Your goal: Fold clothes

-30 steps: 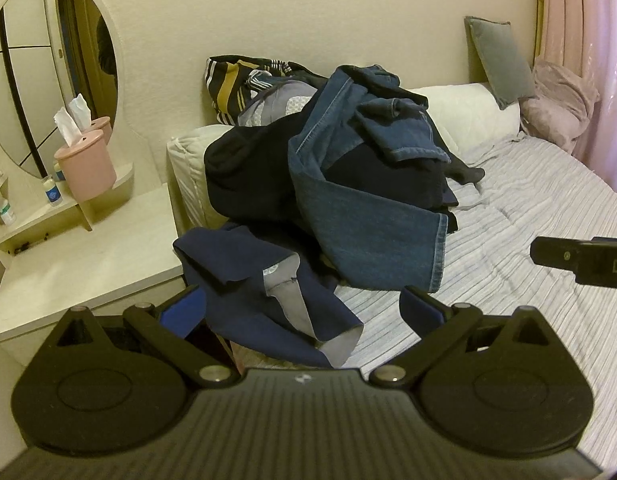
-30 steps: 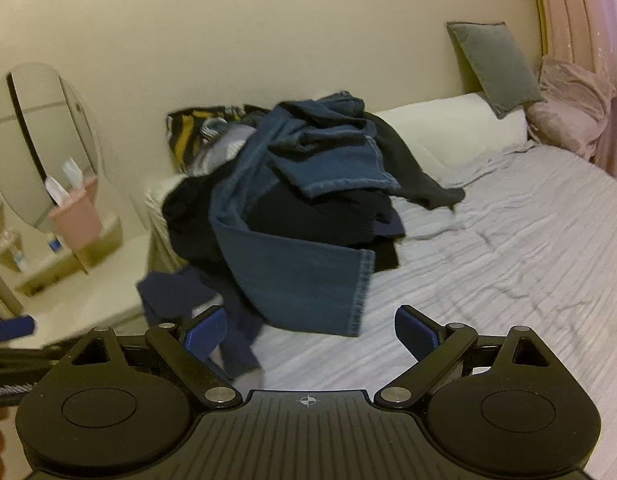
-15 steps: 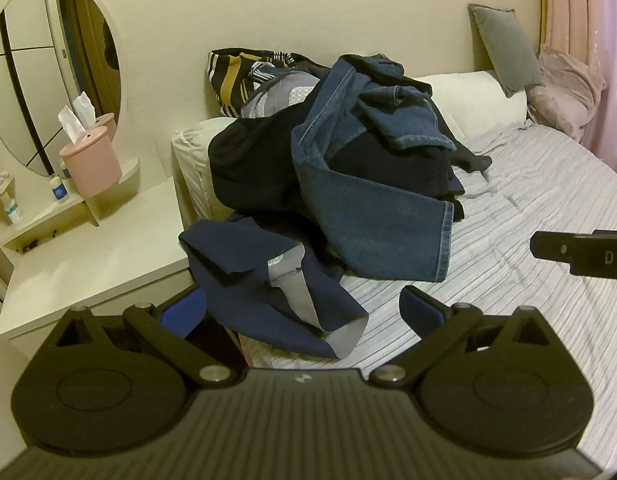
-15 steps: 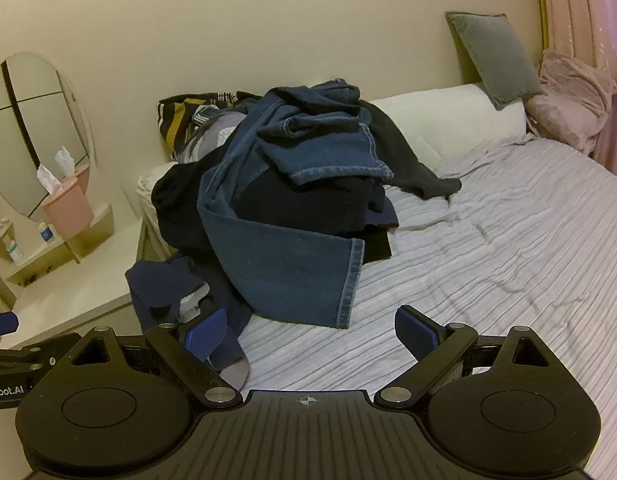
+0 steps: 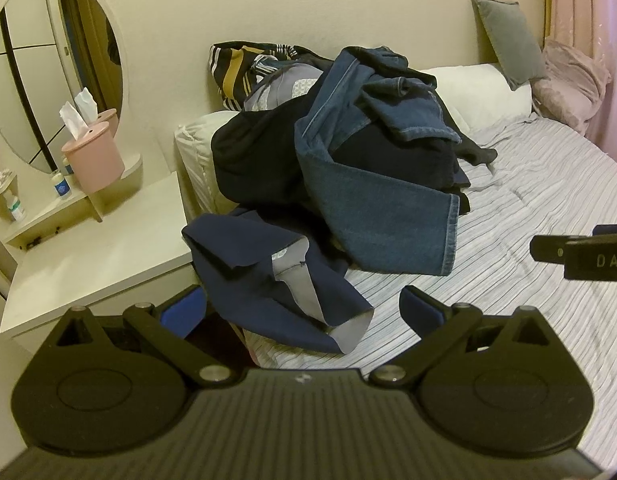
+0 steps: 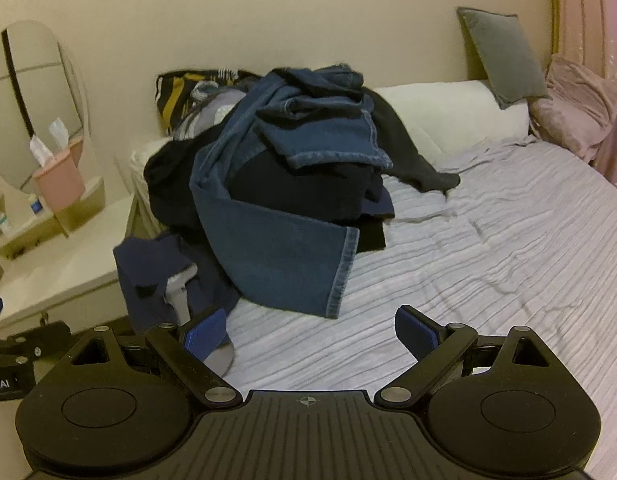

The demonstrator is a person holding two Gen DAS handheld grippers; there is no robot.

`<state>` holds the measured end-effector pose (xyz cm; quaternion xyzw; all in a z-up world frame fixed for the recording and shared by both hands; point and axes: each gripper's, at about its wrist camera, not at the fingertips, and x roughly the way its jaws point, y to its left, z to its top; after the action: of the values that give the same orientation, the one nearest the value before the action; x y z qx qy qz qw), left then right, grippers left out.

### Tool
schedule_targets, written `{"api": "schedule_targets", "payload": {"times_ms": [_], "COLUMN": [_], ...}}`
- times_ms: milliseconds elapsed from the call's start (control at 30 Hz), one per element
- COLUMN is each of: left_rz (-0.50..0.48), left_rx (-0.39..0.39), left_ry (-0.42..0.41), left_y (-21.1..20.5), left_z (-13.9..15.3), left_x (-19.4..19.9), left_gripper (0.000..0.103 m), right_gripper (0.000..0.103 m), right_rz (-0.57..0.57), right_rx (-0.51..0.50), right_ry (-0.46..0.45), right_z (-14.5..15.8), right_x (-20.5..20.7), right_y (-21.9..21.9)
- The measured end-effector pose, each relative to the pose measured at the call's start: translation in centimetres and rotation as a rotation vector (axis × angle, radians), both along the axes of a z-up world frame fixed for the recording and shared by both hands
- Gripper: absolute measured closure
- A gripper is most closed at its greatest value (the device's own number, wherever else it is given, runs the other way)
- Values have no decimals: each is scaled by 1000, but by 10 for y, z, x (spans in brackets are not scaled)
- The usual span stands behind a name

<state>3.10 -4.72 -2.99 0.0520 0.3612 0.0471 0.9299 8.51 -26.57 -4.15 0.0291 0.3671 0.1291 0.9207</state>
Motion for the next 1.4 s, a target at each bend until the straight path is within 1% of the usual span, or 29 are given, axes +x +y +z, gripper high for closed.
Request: {"api": "schedule_targets", "payload": {"times_ms": [267, 667, 1033, 1200, 1300, 1400], "left_rz": [13, 41, 59, 45, 30, 21], "left_rx": [4, 14, 26, 34, 31, 46], "left_ry": [6, 15, 24, 22, 9, -4], "left_y": [3, 7, 9, 11, 18, 28], "left_z": [-2, -3, -6, -5, 0, 6], "left_x": [0, 1, 5, 9, 15, 30], "left_gripper": [1, 1, 1, 1, 1, 1], "right_gripper": [9, 9, 9, 9, 9, 9], "right_rz": [54, 91, 111, 119, 122, 114], "right_rx": [-61, -89, -91, -83, -78, -66], "right_ry": [25, -3, 3, 6, -14, -50], "right_z": [-5, 1, -3, -6, -6, -3], "right_x": [5, 17, 24, 28, 32, 39], "right_y": [11, 18, 20, 16, 12, 5]}}
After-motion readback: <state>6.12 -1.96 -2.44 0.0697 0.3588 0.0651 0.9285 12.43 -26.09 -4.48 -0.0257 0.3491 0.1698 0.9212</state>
